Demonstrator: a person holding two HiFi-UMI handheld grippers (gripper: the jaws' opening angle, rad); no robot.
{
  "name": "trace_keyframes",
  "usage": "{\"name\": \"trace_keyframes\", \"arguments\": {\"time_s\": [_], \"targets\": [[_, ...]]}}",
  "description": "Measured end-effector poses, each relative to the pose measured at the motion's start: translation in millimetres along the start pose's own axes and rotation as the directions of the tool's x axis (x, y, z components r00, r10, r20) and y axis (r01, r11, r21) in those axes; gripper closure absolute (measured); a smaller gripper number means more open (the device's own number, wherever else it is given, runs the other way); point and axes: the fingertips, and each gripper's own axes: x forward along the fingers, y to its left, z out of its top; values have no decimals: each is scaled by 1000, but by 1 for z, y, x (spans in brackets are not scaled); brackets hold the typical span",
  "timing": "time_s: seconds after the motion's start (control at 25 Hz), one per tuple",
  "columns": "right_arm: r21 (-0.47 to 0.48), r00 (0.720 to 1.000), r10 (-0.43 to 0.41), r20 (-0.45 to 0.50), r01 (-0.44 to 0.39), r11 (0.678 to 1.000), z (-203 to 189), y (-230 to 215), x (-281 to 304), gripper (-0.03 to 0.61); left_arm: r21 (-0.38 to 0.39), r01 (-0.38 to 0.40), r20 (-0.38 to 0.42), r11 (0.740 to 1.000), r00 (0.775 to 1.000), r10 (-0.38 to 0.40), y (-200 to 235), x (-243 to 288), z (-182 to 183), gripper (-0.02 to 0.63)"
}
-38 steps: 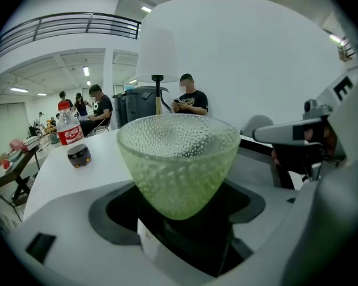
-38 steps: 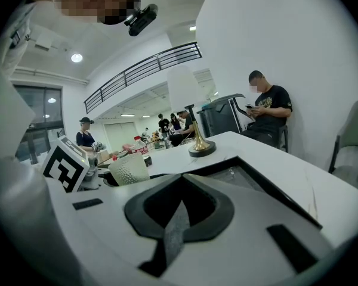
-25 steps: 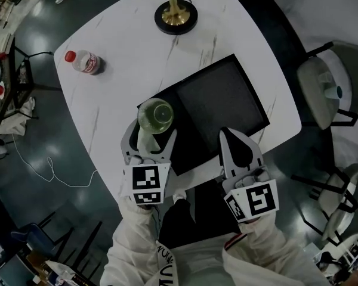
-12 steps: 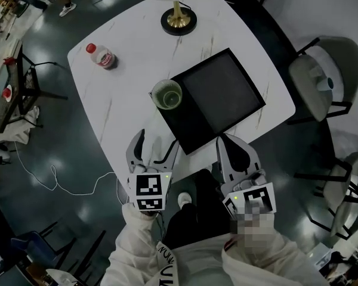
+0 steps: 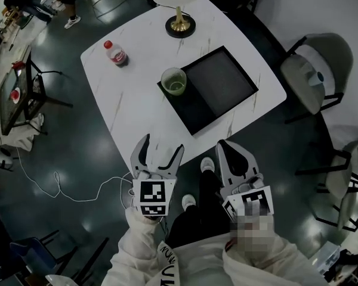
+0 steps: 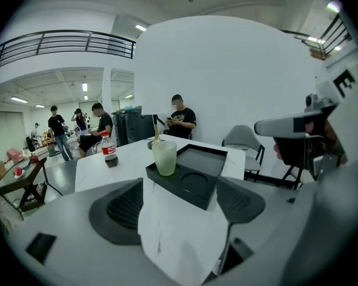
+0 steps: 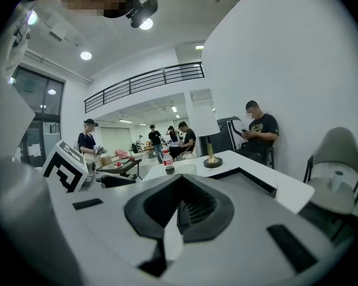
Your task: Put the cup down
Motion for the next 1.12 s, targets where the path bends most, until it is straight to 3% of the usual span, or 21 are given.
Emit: {"name": "trace_keyframes", "arguments": {"time_s": [0.28, 0.36, 0.52, 0.8, 1.12], "targets": [[-26, 999, -21, 32, 22, 999, 21, 29, -42, 572, 24, 42, 45, 999, 998, -43, -18, -47, 13, 219], [-35, 999, -24, 46, 26, 999, 29, 38, -53, 572, 36, 54, 56, 998, 997, -56, -23, -61, 19, 262], [-60, 997, -26, 76, 30, 998, 51, 55, -76, 572, 63, 77, 92, 995, 992, -83, -32, -94, 38, 269], [-104, 988, -22, 156, 38, 994, 93, 88, -116, 572, 115, 69, 174, 991, 981, -88, -37, -156, 68, 318], [-134, 980, -22, 197, 49, 990, 110, 118, -152, 572, 124, 74, 236, 990, 966, -102, -50, -207, 81, 351]]}}
